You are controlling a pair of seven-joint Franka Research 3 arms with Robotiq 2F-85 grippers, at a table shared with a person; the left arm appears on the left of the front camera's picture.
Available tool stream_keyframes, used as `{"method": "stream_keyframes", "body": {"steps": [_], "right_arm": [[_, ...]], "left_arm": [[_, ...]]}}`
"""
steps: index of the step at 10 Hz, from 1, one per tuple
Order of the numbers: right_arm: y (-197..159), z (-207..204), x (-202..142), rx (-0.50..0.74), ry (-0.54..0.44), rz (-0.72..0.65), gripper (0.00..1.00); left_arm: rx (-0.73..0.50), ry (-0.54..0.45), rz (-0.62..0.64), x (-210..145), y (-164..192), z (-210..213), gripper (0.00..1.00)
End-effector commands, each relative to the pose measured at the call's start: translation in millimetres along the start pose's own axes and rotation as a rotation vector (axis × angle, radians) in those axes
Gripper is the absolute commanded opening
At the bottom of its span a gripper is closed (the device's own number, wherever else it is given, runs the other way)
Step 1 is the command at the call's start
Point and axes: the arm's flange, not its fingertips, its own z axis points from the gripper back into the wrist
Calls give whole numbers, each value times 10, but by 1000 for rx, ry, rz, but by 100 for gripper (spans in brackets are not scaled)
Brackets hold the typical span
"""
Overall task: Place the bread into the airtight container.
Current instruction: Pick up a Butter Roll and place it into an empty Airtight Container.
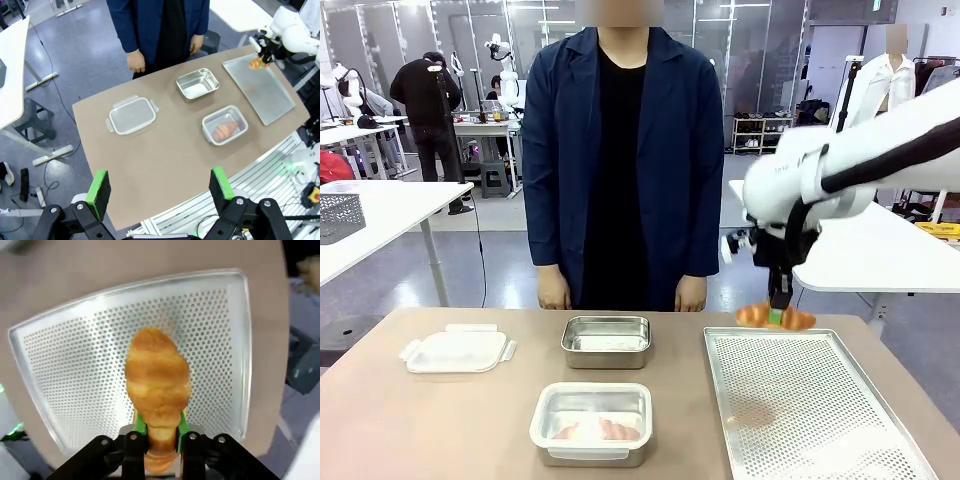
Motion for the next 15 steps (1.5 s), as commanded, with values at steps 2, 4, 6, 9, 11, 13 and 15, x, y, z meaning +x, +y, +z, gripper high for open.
{"method": "stream_keyframes", "body": {"steps": [2,4,6,9,11,13,15], "right_arm": [[187,550,630,-30,6,-7,25],[305,703,1223,-40,4,10,25],[374,764,1880,-85,-1,47,25],[507,608,2621,-105,-22,78,25],[501,330,2984,-78,16,86,25],[503,110,3191,-74,42,98,25],[474,-160,3316,-31,79,115,25]], "left_arm": [[-7,-2,-6,7,-10,3,100],[-7,-2,-6,7,-10,3,100],[-7,-2,-6,7,-10,3,100],[-7,-2,-6,7,-10,3,100],[-7,-2,-6,7,-10,3,100],[-7,-2,-6,7,-10,3,100],[-7,-2,-6,7,-10,3,100]]}}
